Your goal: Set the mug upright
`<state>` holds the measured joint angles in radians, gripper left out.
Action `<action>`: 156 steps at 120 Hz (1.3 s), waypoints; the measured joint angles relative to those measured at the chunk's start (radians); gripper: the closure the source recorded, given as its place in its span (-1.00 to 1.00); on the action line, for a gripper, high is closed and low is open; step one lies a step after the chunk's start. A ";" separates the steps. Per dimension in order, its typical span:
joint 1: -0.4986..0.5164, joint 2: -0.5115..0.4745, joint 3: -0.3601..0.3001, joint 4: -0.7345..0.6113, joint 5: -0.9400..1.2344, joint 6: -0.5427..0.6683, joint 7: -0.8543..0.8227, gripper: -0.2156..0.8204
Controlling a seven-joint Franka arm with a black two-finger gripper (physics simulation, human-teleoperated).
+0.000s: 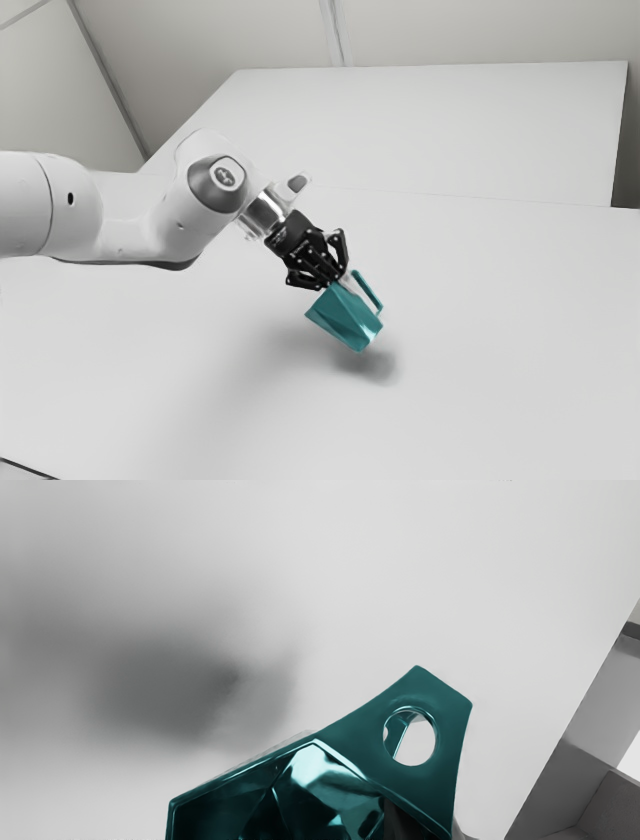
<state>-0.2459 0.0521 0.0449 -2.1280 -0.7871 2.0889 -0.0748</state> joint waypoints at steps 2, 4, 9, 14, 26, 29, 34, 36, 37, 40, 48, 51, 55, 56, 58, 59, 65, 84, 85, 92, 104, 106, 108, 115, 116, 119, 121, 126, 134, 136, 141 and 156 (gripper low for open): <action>-0.001 -0.011 0.000 0.000 0.027 0.001 -0.004 0.93; -0.001 -0.021 0.001 0.000 0.053 0.002 -0.007 0.93; -0.003 -0.048 0.002 0.000 0.127 0.003 -0.016 0.93; -0.002 -0.071 0.001 -0.001 0.207 0.004 -0.026 0.93; -0.004 -0.110 0.003 -0.001 0.390 0.004 -0.047 0.93; -0.003 -0.117 0.003 -0.001 0.434 0.004 -0.052 0.93; 0.000 -0.126 0.003 -0.001 0.506 0.004 -0.060 0.93; 0.002 -0.129 0.003 -0.001 0.532 0.004 -0.063 0.93; 0.002 -0.130 0.003 -0.001 0.545 0.004 -0.064 0.93; 0.005 -0.132 0.003 -0.001 0.581 0.003 -0.069 0.93; 0.009 -0.140 0.004 -0.001 0.677 0.004 -0.079 0.93; 0.011 -0.142 0.004 -0.001 0.712 0.006 -0.082 0.93; 0.012 -0.144 0.004 -0.002 0.753 0.009 -0.086 0.93; 0.012 -0.144 0.004 -0.003 0.762 0.011 -0.087 0.93; 0.013 -0.144 0.004 -0.004 0.781 0.015 -0.089 0.93; 0.013 -0.144 0.004 -0.005 0.790 0.017 -0.089 0.93; 0.014 -0.140 0.005 -0.007 0.834 0.032 -0.094 0.93; 0.023 -0.086 0.006 -0.010 0.898 0.095 -0.107 0.93; 0.024 -0.082 0.006 -0.010 0.900 0.099 -0.108 0.93; 0.031 -0.059 0.005 -0.012 0.906 0.124 -0.112 0.93; 0.036 -0.024 0.009 -0.018 0.907 0.159 -0.117 0.93; 0.038 -0.019 0.009 -0.019 0.906 0.164 -0.119 0.93; 0.039 -0.014 0.009 -0.020 0.905 0.170 -0.119 0.93; 0.044 0.007 0.008 -0.026 0.901 0.189 -0.123 0.93; 0.045 0.009 0.008 -0.026 0.900 0.191 -0.123 0.93; 0.047 0.016 0.008 -0.028 0.898 0.199 -0.125 0.93; 0.047 0.020 0.008 -0.029 0.897 0.204 -0.125 0.93; 0.048 0.030 0.008 -0.030 0.895 0.215 -0.127 0.93; 0.047 0.044 0.008 -0.030 0.893 0.234 -0.130 0.93; 0.047 0.046 0.008 -0.031 0.892 0.238 -0.131 0.93; 0.046 0.048 0.008 -0.031 0.891 0.244 -0.132 0.85; 0.046 0.046 0.007 -0.031 0.883 0.254 -0.131 0.30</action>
<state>-0.2000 0.0976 0.0517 -2.1587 0.0963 2.3431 -0.2055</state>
